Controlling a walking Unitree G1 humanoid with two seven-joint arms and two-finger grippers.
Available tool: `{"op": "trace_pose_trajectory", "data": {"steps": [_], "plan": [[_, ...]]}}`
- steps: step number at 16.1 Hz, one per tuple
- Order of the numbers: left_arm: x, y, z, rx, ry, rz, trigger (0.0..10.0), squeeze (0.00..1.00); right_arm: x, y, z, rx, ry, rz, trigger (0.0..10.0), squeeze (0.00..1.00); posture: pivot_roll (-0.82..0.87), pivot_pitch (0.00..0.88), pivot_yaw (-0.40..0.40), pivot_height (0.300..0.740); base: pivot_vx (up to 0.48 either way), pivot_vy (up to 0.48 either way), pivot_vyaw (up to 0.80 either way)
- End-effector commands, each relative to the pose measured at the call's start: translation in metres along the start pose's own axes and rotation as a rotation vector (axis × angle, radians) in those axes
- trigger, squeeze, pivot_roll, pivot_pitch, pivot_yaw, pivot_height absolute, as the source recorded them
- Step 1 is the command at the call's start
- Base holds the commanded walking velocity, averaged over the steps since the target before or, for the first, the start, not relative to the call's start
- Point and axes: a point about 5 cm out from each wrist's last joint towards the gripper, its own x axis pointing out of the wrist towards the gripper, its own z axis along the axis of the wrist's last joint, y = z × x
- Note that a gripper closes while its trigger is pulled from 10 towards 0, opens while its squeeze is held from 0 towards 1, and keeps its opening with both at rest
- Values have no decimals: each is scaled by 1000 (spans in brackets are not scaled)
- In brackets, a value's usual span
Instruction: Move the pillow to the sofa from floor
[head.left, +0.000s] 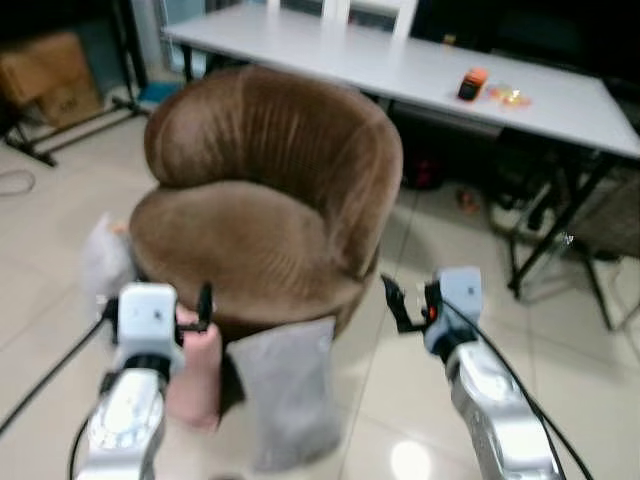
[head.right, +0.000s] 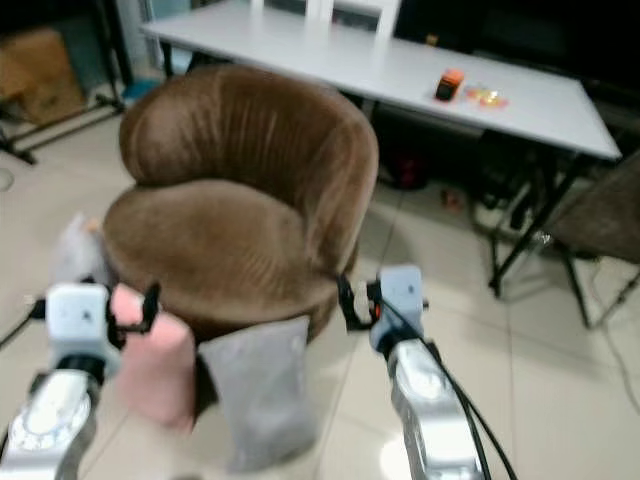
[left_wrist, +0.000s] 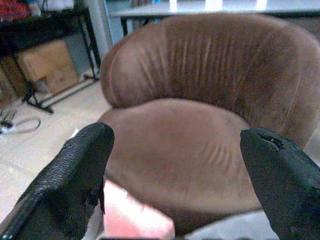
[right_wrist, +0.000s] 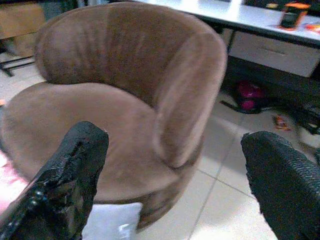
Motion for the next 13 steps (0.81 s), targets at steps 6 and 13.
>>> {"op": "trace_pose_trajectory", "data": {"steps": [6, 13], "plan": [[-1, -7, 4, -9, -12, -29, 10000, 0, -3, -4, -2, -15, 8, 13, 10000, 0, 54, 0, -94, 740, 427, 0, 267], [-3, -9, 5, 20, -25, -32, 10000, 0, -4, -15, -2, 18, 9, -12, 10000, 0, 58, 0, -100, 740, 306, 0, 0]]}}
